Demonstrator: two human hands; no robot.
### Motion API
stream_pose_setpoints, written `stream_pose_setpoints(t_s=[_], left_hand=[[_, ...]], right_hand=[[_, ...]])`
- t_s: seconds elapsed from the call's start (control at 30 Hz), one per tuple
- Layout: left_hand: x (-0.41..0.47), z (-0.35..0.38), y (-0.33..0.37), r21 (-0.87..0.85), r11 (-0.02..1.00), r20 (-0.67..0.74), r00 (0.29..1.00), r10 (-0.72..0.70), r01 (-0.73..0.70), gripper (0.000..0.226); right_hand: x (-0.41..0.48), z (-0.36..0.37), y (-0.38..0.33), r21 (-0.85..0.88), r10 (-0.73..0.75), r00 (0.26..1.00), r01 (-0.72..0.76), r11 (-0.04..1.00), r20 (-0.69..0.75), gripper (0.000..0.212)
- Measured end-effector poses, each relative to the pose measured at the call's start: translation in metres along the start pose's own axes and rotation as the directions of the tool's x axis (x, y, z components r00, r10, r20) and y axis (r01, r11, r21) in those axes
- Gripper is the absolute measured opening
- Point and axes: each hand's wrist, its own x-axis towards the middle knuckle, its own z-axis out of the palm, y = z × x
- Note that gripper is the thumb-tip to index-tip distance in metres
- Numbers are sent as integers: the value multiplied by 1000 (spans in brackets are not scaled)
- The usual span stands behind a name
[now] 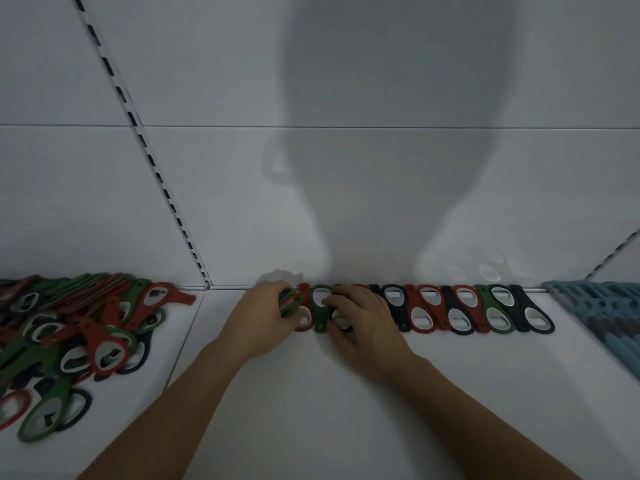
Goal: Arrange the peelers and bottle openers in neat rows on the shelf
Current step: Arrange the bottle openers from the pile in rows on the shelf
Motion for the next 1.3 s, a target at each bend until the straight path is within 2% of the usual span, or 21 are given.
stream_pose_setpoints(t_s=[0.07,0.13,0.2,0.27,0.3,0.33,0.4,0.47,0.5,0.57,0.67,0.73,0.8,0.83,0.9,0.93,1.0,1.03,1.1,1.17,1.3], left_hand=[[1,-8,2,-273,958,-25,995,-91,81,11],[2,-17,8,-560,817,50,990,-133,138,9],[1,-22,15,-715,677,143,984,-103,175,16],[1,-25,18,-811,538,207,973,-104,230,36],[1,-28,19,-823,509,222,968,-118,251,43],[0,-30,18,-811,527,216,967,-139,256,48],[1,-35,8,-741,623,144,966,-215,250,56],[2,-40,-8,-713,649,73,949,-306,264,53],[1,-42,-17,-732,620,79,938,-337,285,42],[-1,-47,-35,-743,586,133,930,-343,322,7],[-3,-49,-48,-681,660,137,940,-311,318,23],[-4,-48,-51,-627,720,109,948,-298,298,19],[-5,-46,-54,-624,721,90,944,-316,301,14],[-6,-46,-55,-667,677,90,936,-341,311,12],[-5,-47,-56,-804,485,146,904,-401,344,12],[-4,-48,-56,-863,363,189,890,-415,352,13],[-1,-51,-58,-920,173,253,871,-422,351,21],[1,-51,-59,-927,133,264,864,-428,350,26],[4,-48,-59,-932,125,258,867,-427,339,28],[5,-44,-56,-944,79,261,870,-419,321,25],[4,-41,-58,-949,-100,314,877,-364,299,21]], right_hand=[[5,-6,-3,104,31,998,-25,994,-62,34],[14,-15,-13,330,107,991,-77,941,-75,35],[29,-24,-26,555,163,987,-142,820,12,38],[42,-29,-37,723,185,981,-172,669,62,32],[46,-30,-41,782,203,978,-171,600,58,27],[50,-32,-44,814,228,973,-168,557,45,22],[54,-33,-46,817,297,955,-185,546,17,14],[57,-30,-43,754,351,936,-244,610,20,15],[59,-26,-43,700,361,931,-292,652,52,19],[63,-16,-45,569,368,920,-377,731,137,22],[70,7,-54,460,346,923,-384,801,169,20],[75,20,-61,382,318,934,-357,852,163,15],[79,27,-66,220,308,942,-331,918,131,15],[78,29,-68,120,305,947,-316,941,99,23],[71,30,-73,-5,264,964,-264,965,11,33],[64,31,-77,-38,201,979,-202,979,-18,33],[47,36,-84,-97,28,999,-24,995,41,30],[38,39,-87,-128,-45,993,59,990,111,32],[27,43,-91,-181,-101,971,142,973,217,34],[26,41,-89,-231,-95,974,142,962,204,33],[26,37,-81,-293,-72,990,106,950,123,30]])
